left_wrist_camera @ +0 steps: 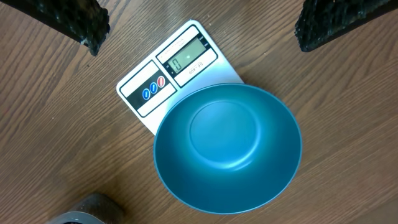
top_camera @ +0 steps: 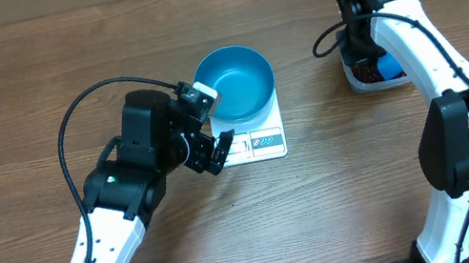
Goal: Scoop item into bowl and weigh 150g on scale
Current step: 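Push the blue scoop down into the red beans with the right gripper, then tilt the right gripper to drag the scoop through the beans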
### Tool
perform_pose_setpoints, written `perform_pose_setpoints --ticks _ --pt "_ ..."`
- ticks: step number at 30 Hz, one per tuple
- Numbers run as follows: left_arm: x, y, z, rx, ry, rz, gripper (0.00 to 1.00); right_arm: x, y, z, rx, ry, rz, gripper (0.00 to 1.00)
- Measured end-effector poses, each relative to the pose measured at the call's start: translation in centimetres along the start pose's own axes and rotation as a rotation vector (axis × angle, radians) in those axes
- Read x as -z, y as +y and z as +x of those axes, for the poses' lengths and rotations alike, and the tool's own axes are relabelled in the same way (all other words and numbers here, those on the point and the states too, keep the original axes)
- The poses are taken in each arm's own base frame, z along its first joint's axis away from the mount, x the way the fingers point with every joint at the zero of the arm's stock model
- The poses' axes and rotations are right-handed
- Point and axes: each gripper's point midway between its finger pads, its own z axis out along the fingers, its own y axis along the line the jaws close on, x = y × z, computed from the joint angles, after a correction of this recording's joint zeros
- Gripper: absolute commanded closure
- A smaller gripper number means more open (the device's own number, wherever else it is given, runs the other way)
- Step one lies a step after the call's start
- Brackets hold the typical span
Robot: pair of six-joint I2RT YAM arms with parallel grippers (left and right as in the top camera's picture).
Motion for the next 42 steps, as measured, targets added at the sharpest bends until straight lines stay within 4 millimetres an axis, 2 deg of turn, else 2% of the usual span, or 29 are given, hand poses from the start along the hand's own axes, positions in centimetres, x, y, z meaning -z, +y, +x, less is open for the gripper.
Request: perform_pose_setpoints --ticks 28,42 --pt "0.0 0.0 0.0 0.000 0.000 0.000 0.00 -0.1 2.0 -0.2 -0.022 -0.001 -0.158 0.96" --pt "0.0 0.0 0.0 0.000 0.000 0.000 0.00 -0.6 0.6 -0.4 -0.154 0.010 -0.393 0.96"
